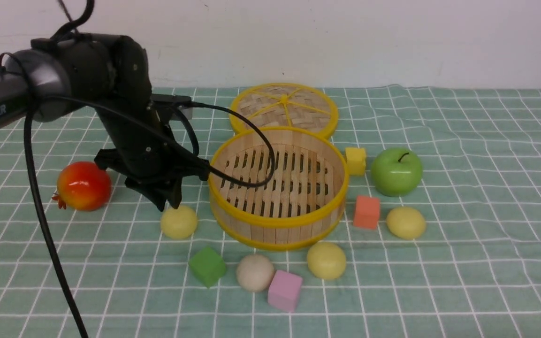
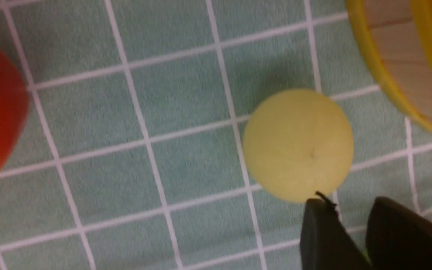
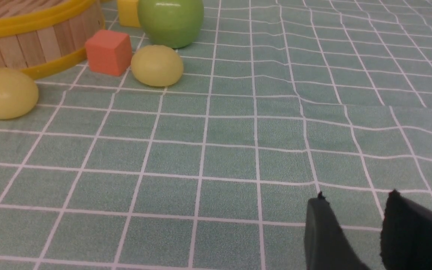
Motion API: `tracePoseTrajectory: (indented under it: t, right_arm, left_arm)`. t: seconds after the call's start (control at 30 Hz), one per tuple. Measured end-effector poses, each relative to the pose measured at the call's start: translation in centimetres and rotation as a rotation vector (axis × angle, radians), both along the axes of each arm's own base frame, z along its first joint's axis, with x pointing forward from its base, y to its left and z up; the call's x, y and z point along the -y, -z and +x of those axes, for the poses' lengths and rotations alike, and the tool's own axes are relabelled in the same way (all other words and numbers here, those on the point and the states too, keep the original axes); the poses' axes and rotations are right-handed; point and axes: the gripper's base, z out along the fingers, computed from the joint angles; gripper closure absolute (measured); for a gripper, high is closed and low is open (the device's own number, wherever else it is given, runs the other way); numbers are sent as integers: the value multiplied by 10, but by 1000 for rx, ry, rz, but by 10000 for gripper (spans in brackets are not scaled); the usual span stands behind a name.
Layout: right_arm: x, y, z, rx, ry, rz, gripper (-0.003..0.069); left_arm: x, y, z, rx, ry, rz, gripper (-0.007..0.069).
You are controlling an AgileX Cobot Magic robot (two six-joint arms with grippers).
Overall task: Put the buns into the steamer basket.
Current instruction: Use the left arm to grab a steamed stuffed bun
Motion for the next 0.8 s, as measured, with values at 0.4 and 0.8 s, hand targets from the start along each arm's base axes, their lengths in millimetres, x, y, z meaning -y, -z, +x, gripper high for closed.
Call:
tracePoseTrajectory:
  t: [0.4,0.8]
  right_arm:
    - [0,0,0,0,0,0,419]
    - [0,0,0,0,0,0,419]
  left_arm:
    - [3,23,16,62,42,-4,352]
    - [5,45,20,17,41,3,355]
